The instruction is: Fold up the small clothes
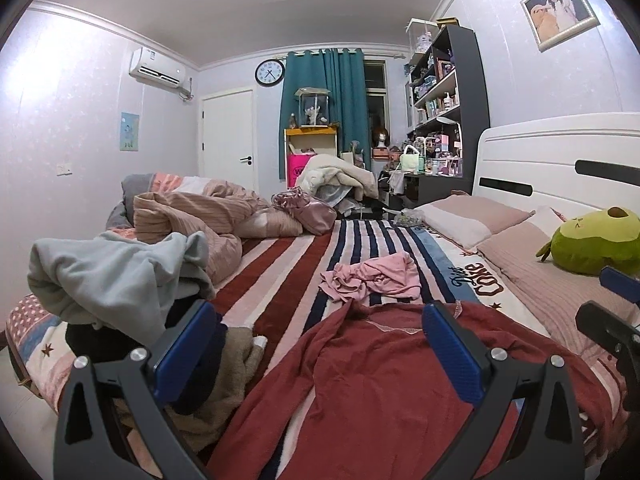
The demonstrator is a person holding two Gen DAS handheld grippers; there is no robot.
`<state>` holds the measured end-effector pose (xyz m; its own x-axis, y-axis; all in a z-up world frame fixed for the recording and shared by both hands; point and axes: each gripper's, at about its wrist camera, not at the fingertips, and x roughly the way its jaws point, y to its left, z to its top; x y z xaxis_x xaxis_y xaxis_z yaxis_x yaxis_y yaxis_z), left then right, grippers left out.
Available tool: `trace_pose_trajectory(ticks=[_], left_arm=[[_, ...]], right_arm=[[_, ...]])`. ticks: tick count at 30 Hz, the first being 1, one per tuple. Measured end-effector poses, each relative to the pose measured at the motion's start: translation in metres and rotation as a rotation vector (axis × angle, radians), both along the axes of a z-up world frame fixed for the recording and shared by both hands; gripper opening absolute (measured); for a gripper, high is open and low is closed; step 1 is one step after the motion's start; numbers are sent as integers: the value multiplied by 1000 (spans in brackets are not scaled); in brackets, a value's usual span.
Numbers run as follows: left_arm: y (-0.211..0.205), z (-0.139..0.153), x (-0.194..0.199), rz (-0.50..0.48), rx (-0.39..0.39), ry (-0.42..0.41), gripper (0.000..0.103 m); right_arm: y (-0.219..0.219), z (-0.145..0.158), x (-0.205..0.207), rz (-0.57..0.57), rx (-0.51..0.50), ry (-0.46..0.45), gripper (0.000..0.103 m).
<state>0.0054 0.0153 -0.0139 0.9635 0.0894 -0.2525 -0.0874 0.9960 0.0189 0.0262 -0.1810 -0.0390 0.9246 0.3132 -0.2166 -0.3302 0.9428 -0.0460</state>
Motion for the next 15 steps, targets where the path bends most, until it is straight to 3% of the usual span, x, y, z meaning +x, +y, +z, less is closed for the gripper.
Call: trace_pose_trajectory(ticks=[15], left_arm=[[4, -1, -7, -7, -5, 5, 102]], right_arm=[[0, 1, 0, -17, 20, 0, 103]])
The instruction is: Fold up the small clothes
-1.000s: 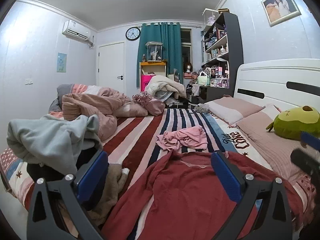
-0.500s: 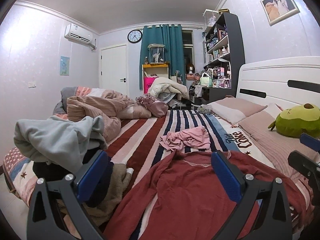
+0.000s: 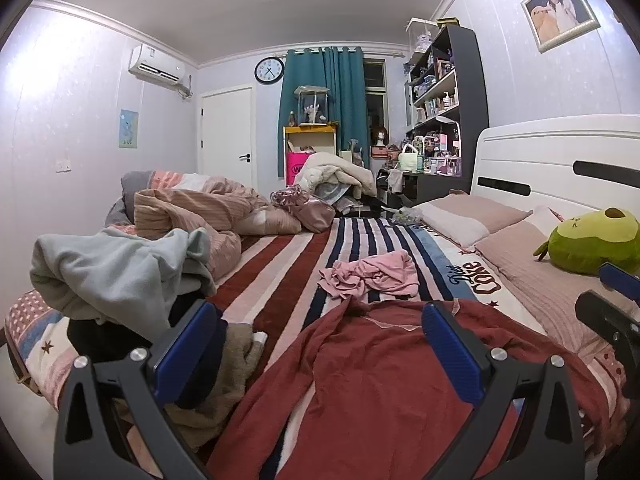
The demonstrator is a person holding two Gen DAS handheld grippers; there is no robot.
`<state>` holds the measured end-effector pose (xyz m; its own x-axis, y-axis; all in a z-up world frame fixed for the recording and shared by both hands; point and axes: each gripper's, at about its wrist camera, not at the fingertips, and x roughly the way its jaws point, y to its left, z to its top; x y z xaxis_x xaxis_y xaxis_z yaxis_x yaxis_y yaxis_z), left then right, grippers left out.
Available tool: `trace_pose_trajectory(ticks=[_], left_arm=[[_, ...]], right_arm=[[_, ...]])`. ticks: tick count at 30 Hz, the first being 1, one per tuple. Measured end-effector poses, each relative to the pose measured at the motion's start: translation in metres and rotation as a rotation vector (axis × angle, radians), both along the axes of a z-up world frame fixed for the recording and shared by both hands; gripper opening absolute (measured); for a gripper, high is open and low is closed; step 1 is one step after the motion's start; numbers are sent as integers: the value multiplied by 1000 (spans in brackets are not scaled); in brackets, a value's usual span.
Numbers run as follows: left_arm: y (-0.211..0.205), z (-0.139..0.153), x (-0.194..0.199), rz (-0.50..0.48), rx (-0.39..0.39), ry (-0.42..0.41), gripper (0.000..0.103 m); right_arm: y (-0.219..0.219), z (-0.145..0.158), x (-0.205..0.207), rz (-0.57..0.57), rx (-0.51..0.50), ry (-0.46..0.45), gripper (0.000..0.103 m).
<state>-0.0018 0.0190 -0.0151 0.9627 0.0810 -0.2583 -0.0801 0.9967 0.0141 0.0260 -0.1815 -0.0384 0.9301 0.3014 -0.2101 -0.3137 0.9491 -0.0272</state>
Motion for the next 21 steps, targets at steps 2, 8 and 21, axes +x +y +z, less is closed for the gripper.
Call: trace_pose_trajectory(ticks=[2, 8, 21], left_arm=[[0, 0, -1, -1, -2, 1, 102], [1, -1, -2, 4, -2, 6, 102], [6, -5, 7, -11, -27, 31, 102]], right_arm=[[-1, -1, 0, 2, -5, -2, 103], [-3, -1, 0, 4, 3, -1, 103], [-4, -1, 1, 4, 4, 5, 103]])
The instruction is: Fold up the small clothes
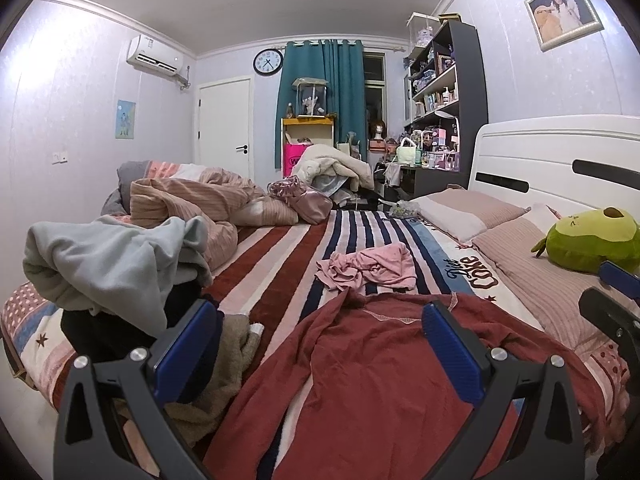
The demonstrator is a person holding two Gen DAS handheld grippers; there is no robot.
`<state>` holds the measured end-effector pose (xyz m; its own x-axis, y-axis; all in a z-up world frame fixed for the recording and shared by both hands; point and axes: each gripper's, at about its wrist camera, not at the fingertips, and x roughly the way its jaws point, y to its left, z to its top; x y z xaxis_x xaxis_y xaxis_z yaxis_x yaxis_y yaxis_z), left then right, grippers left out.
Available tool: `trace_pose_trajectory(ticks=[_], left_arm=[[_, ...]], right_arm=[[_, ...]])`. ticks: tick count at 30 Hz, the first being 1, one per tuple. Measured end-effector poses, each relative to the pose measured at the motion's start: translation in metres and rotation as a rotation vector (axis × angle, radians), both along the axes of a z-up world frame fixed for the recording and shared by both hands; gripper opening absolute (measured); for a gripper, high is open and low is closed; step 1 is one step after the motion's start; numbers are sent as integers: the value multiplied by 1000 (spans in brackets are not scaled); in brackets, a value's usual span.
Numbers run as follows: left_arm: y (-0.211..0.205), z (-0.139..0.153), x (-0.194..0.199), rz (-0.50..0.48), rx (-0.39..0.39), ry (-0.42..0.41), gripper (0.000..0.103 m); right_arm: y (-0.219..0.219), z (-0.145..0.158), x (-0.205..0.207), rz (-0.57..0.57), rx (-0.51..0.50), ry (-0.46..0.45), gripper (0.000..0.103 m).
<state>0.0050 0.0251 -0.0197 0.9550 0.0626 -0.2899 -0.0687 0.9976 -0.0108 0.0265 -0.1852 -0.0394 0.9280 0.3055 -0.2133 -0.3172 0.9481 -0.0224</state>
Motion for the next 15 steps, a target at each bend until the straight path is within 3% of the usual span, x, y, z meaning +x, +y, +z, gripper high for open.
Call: trace_pose_trajectory(ticks=[15], left_arm=[[13, -13, 5, -24, -21, 40, 102]], right_arm=[[-4, -8, 3, 1, 2, 24, 103]])
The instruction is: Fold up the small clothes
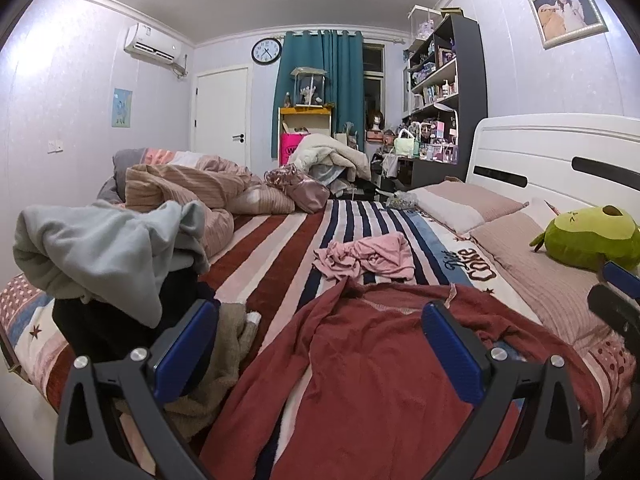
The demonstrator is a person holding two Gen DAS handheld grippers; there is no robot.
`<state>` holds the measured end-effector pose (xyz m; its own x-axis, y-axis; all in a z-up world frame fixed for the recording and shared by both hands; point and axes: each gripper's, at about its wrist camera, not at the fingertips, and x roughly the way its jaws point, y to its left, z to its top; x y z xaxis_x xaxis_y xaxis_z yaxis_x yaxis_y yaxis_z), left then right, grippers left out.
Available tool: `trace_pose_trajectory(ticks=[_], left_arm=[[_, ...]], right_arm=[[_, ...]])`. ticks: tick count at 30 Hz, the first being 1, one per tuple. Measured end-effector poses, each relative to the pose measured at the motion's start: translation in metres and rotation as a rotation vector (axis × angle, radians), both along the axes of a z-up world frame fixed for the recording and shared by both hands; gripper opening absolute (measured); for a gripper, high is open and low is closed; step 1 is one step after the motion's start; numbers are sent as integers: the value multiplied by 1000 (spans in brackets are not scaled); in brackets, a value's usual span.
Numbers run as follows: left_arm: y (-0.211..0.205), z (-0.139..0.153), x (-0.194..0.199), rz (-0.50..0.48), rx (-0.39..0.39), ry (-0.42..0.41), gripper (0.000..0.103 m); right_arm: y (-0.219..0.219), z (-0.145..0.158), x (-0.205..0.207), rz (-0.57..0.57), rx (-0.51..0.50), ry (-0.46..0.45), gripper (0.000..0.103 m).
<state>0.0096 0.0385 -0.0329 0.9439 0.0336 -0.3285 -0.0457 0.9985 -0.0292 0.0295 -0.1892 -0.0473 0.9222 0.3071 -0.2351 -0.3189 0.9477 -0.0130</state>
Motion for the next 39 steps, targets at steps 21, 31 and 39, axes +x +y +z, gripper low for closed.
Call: trace_pose_trajectory(ticks=[21, 31, 39], left_arm=[[123, -182, 24, 37, -105, 416, 60], [93, -179, 35, -50, -48, 439, 6], [66, -124, 24, -53, 36, 305, 4]], right_arm=[[19, -58, 46, 16, -79, 320, 103], [29, -55, 43, 14, -108, 302, 103], [13, -45, 32, 33, -29, 278, 103]])
